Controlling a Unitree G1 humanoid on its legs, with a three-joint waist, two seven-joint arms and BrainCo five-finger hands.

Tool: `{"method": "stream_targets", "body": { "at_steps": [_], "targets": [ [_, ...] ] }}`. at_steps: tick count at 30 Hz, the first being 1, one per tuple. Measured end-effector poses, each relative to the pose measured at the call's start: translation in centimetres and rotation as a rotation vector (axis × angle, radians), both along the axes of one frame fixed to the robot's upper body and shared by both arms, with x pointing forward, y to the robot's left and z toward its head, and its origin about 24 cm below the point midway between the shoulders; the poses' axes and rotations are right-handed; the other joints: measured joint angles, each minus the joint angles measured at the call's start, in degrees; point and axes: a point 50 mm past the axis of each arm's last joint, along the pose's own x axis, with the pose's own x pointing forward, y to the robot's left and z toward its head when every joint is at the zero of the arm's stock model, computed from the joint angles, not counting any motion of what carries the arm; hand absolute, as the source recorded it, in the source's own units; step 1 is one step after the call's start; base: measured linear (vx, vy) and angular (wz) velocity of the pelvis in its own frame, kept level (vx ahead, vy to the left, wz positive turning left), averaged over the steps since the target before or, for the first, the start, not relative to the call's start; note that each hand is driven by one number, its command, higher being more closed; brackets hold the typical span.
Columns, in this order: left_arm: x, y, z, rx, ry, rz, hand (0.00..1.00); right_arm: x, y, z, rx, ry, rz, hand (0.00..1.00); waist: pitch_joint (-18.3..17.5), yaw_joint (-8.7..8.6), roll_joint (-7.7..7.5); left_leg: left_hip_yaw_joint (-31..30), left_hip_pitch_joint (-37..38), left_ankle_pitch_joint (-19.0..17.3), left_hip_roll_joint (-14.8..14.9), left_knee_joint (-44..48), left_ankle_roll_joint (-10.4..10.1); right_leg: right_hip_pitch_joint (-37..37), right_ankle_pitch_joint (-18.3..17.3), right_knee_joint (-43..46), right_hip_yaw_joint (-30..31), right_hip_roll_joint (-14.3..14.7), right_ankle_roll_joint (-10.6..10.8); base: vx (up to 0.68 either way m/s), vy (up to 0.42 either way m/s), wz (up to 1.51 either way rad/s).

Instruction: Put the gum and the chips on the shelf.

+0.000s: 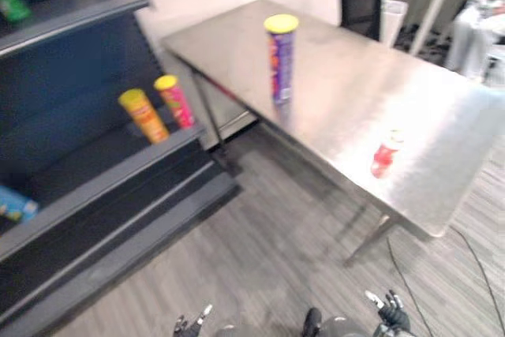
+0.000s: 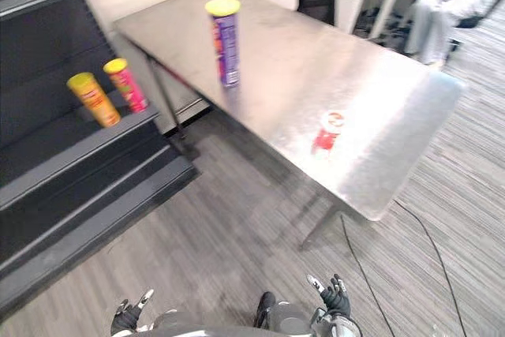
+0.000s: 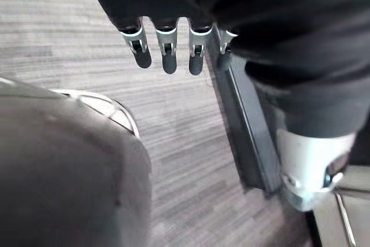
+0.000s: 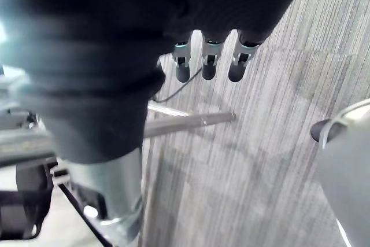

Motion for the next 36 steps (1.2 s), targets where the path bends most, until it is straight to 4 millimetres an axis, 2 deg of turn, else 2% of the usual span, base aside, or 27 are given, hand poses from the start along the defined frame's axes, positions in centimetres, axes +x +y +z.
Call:
{"method": "stream_targets", "body": {
  "at_steps": [1, 2, 6, 8, 9, 11, 12, 13, 14, 15, 16, 18, 20, 22, 25, 27, 28, 30, 33, 36],
  "targets": [
    [0.0, 0.0, 0.0, -0.001, -0.003, 0.007, 0.0, -0.3, -0.3, 0.0, -0.009, 0.011, -0.011, 0.0, 0.5, -0.04, -1.09, -1.3, -1.3, -3.7, -2.2, -0.9, 0.5, 1.5, 0.0, -1.1, 2.5, -0.3, -0.1, 0.29, -0.058, -1.08],
    [0.0, 0.1, 0.1, 0.001, -0.014, 0.005, 0.0, -0.8, -0.4, -0.1, -0.015, 0.027, -0.021, 0.0, 0.5, 0.12, -1.36, -1.6, -2.0, -5.6, -4.4, -3.9, 0.7, 3.2, 0.0, -2.1, 5.3, -0.7, -0.2, 0.27, -0.051, -1.07],
    [0.1, 0.0, 0.2, -0.01, -0.037, -0.01, 0.0, -0.9, -0.4, -0.2, -0.023, 0.036, -0.04, 0.0, 0.3, 0.16, -1.27, -6.2, -5.5, -6.2, -9.4, -18.5, 1.4, 5.2, -0.2, -3.8, 12.8, -1.0, 0.3, 0.25, 0.075, -1.17],
    [0.2, 0.0, 0.2, -0.012, -0.049, -0.016, 0.0, -0.7, -0.3, -0.2, -0.017, 0.031, -0.047, 0.0, 0.2, 0.41, -1.86, -12.9, -6.5, -5.6, -13.5, -29.9, 1.1, 5.8, 0.1, -3.5, 17.9, -2.2, 2.0, 0.32, 0.173, -1.15],
    [0.2, 0.0, 0.2, -0.012, -0.05, -0.017, 0.0, -0.7, -0.3, -0.2, -0.018, 0.03, -0.048, 0.0, 0.2, 0.45, -1.94, -14.5, -6.4, -5.2, -14.3, -32.6, 1.0, 6.0, 0.1, -3.5, 19.1, -2.5, 2.3, 0.31, 0.22, -1.09],
    [0.2, 0.0, 0.2, -0.014, -0.05, -0.017, 0.0, -0.5, -0.5, -0.1, -0.021, 0.02, -0.053, 0.0, 0.1, 0.55, -1.89, -18.4, -6.0, -2.3, -15.5, -39.2, 0.9, 6.8, -0.2, -3.5, 20.8, -3.5, 3.9, 0.31, 0.281, -0.92],
    [0.0, -0.4, 0.1, -0.023, -0.046, -0.017, 0.0, -1.0, -0.5, -0.1, -0.021, 0.028, -0.053, 0.0, -0.6, 0.67, -0.99, -21.0, -4.8, 2.5, -15.5, -45.2, 1.1, 7.6, -1.3, -3.4, 22.4, -3.9, 6.1, 0.24, 0.262, -0.66],
    [0.0, -0.5, 0.1, -0.027, -0.045, -0.017, 0.0, -1.1, -0.5, -0.2, -0.021, 0.031, -0.054, 0.0, -0.8, 0.74, -0.65, -21.4, -4.6, 3.3, -15.4, -45.9, 1.1, 7.6, -1.5, -3.4, 22.6, -3.8, 6.4, 0.29, 0.376, -0.76],
    [-0.6, -1.5, -0.2, -0.053, -0.034, -0.02, 0.0, -1.8, -1.0, -0.2, -0.034, 0.045, -0.056, 0.0, -2.1, 1.14, 1.95, -21.9, -3.7, 7.5, -13.8, -47.5, 0.5, 8.4, -3.1, -3.4, 23.6, -2.9, 8.8, 0.23, 0.374, -0.49],
    [-0.4, -0.8, 0.0, -0.04, -0.041, -0.021, 0.0, -2.0, -0.2, -0.5, -0.009, 0.065, -0.064, 0.0, -2.3, 1.47, 0.09, -20.5, -2.9, 6.9, -15.7, -46.0, 0.8, 8.9, -4.0, -2.6, 24.2, -4.8, 9.6, 0.26, 0.432, -0.67],
    [-0.6, -0.2, 0.1, -0.02, -0.042, -0.046, 0.0, -2.0, 0.4, -0.6, 0.003, 0.059, -0.052, 0.0, -2.8, 1.56, -1.31, -19.2, -1.5, 5.1, -17.3, -46.3, 1.0, 8.3, -4.2, -1.2, 22.9, -6.6, 10.0, 0.22, 0.367, -0.47],
    [-0.7, 0.2, 0.2, -0.014, -0.038, -0.069, 0.0, -1.9, 0.9, -0.7, 0.011, 0.062, -0.036, 0.0, -3.5, 1.71, -3.02, -16.7, 0.1, 3.4, -19.2, -46.7, 2.6, 8.3, -4.2, -0.4, 22.1, -9.1, 10.2, 0.14, 0.24, -0.46],
    [-0.7, 0.5, 0.2, -0.013, -0.026, -0.115, 0.0, -1.8, 1.4, -0.8, 0.022, 0.064, -0.031, 0.0, -4.1, 1.44, -3.69, -15.3, 1.3, 2.3, -20.9, -47.3, 3.8, 8.3, -3.5, -0.5, 21.8, -10.9, 11.2, 0.12, 0.191, -0.36],
    [-0.4, 0.3, 0.1, -0.012, -0.014, -0.172, 0.0, -2.0, 1.7, -0.9, 0.032, 0.072, -0.034, 0.0, -4.4, 1.3, -3.84, -15.3, 2.8, 2.2, -21.9, -49.4, 3.9, 8.2, -2.5, -0.8, 21.5, -11.5, 11.4, 0.1, 0.13, -0.29],
    [-0.6, -0.5, -0.2, -0.051, 0.011, -0.245, 0.0, -2.1, 1.4, -0.9, 0.017, 0.076, -0.038, 0.0, -5.3, 1.26, -2.42, -15.5, 4.9, 2.4, -22.1, -52.5, 4.0, 7.7, 1.1, -2.7, 20.8, -10.7, 11.9, 0.11, 0.073, -0.49],
    [-0.8, -0.6, -0.4, -0.058, 0.036, -0.268, 0.0, -2.1, 1.2, -0.9, 0.004, 0.076, -0.042, 0.0, -6.1, 0.78, -1.81, -15.0, 4.9, 2.9, -22.0, -53.2, 4.1, 6.6, 1.7, -2.8, 19.4, -10.5, 12.3, 0.15, 0.016, -0.43],
    [-1.0, -0.5, -0.4, -0.057, 0.046, -0.279, 0.0, -2.0, 1.1, -0.9, -0.007, 0.079, -0.051, 0.0, -6.1, -0.16, -2.07, -14.4, 5.0, 3.1, -21.8, -53.2, 4.7, 6.3, 2.0, -2.8, 17.7, -10.5, 12.7, 0.16, -0.024, -0.34],
    [-0.9, -0.5, -0.4, -0.056, 0.046, -0.281, 0.0, -2.2, 0.9, -0.9, -0.021, 0.091, -0.068, 0.0, -6.2, -0.11, -1.79, -13.2, 6.0, 2.9, -21.3, -53.3, 4.9, 6.2, 3.0, -3.1, 14.9, -10.4, 12.8, 0.13, -0.03, -0.43],
    [-0.9, -0.5, -0.4, -0.056, 0.047, -0.289, 0.0, -2.2, 0.8, -0.8, -0.052, 0.104, -0.05, 0.0, -6.2, 0.06, -1.73, -10.9, 7.0, 2.9, -20.2, -53.3, 4.9, 6.3, 7.1, -6.2, 10.0, -9.7, 12.2, 0.05, -0.018, -0.63],
    [-0.8, -0.4, -0.4, -0.052, 0.05, -0.324, 0.0, -2.9, 0.2, -0.9, -0.086, 0.148, -0.105, 0.0, -6.2, -0.09, -1.78, -10.1, 7.0, 2.9, -20.4, -53.1, 4.9, 6.3, 9.4, -8.9, 8.2, -10.0, 11.6, 0.01, 0.003, -0.48]
  ]
}}
